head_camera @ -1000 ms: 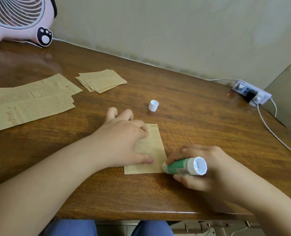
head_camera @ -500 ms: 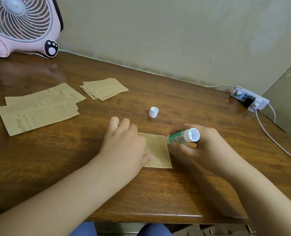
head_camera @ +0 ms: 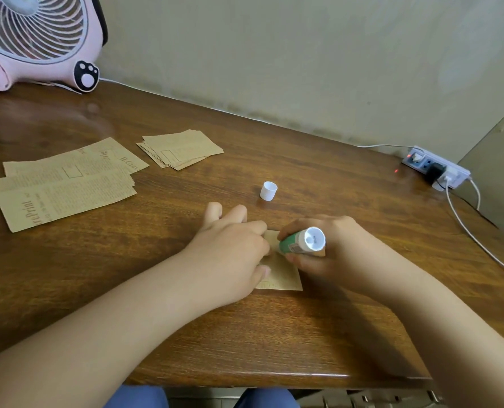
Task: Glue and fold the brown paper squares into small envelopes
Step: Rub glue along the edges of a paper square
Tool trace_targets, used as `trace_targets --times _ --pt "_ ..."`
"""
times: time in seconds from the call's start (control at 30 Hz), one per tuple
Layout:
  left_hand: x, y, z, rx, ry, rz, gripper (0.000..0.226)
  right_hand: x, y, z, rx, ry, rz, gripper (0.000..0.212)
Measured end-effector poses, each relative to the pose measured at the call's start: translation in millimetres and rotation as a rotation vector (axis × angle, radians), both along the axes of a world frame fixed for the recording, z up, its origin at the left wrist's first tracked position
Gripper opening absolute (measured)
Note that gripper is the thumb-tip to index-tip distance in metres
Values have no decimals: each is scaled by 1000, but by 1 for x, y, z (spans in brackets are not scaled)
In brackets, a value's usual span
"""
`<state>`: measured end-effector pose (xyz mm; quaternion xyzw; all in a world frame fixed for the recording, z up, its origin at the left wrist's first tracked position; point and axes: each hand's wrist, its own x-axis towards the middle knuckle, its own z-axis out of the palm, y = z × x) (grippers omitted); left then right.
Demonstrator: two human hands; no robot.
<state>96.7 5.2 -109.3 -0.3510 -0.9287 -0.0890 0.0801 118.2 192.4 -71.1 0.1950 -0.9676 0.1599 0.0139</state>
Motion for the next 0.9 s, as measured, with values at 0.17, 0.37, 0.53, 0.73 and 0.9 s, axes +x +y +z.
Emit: trace_targets --times 0.17,0.37,0.53,0.73,0.9 --pt "-4 -1 -3 10 2 -6 33 26 4 2 -31 -80 54 28" --pt "-2 -3 -3 26 -1 -7 32 -7 2 -4 -60 -24 2 13" --pt "-1 -3 -4 47 -2 4 33 -23 -3 -6 -35 -13 -11 10" --pt "-5 -3 -5 38 5 4 31 21 3 -5 -42 -2 86 24" --pt "-12 -8 -2 53 -74 -20 30 38 8 3 -89 -53 93 24"
